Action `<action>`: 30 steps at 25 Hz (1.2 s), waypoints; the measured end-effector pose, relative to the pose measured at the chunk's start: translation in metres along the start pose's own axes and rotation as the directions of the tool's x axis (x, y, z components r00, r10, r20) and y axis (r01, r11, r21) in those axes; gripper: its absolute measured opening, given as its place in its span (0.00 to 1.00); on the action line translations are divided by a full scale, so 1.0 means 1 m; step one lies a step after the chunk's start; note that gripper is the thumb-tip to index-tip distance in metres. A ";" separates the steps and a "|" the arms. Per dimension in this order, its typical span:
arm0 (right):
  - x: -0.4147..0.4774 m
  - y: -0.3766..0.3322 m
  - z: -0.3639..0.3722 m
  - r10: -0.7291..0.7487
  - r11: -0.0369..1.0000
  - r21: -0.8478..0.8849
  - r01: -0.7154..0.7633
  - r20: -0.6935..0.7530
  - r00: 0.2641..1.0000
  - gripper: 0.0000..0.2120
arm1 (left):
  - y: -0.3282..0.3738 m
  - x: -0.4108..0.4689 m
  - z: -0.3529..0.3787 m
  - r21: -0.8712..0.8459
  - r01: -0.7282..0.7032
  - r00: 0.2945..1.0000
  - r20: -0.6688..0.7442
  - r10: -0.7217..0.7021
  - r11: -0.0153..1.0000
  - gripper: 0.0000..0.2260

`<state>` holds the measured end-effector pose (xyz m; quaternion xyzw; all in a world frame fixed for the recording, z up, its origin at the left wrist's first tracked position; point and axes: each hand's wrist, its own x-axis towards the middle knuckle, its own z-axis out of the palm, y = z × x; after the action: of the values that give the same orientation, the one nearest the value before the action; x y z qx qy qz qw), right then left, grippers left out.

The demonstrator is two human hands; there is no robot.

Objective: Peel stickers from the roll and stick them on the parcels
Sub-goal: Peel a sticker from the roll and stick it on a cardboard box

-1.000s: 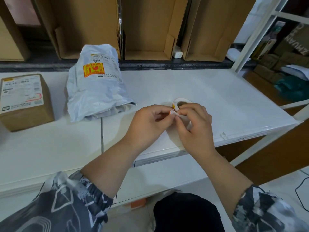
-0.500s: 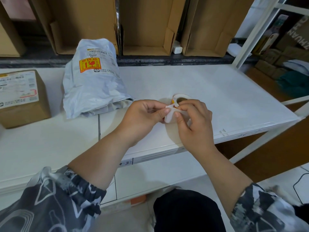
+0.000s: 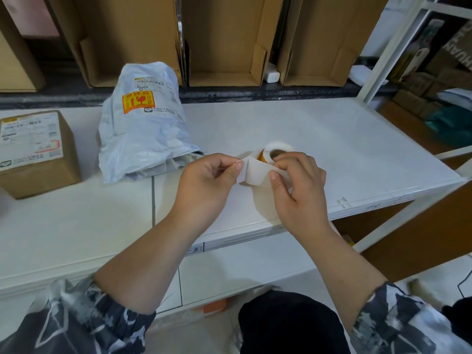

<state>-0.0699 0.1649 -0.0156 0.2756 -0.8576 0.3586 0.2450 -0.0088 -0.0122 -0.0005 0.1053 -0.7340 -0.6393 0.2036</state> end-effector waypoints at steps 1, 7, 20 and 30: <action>0.000 0.000 0.000 -0.005 1.000 0.004 0.005 0.002 1.000 0.04 | 0.001 -0.002 -0.002 -0.004 0.017 1.000 -0.017 -0.017 1.000 0.07; -0.001 -0.004 -0.003 0.005 0.999 0.033 -0.006 0.014 1.000 0.05 | 0.006 -0.010 -0.010 -0.008 0.065 0.995 -0.081 -0.066 0.998 0.11; -0.013 -0.042 -0.019 0.032 0.991 0.134 -0.002 -0.221 0.975 0.13 | 0.019 -0.070 -0.064 0.049 -0.046 0.973 -0.226 0.056 0.998 0.05; -0.023 -0.237 0.037 0.305 0.473 0.614 -0.631 0.558 0.772 0.12 | 0.024 -0.112 -0.173 0.859 -0.436 0.577 0.039 0.815 0.268 0.04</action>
<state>0.0929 0.0040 0.0610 0.1642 -0.6871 0.6854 -0.1762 0.1686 -0.1170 0.0217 0.0081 -0.8488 -0.0571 0.5255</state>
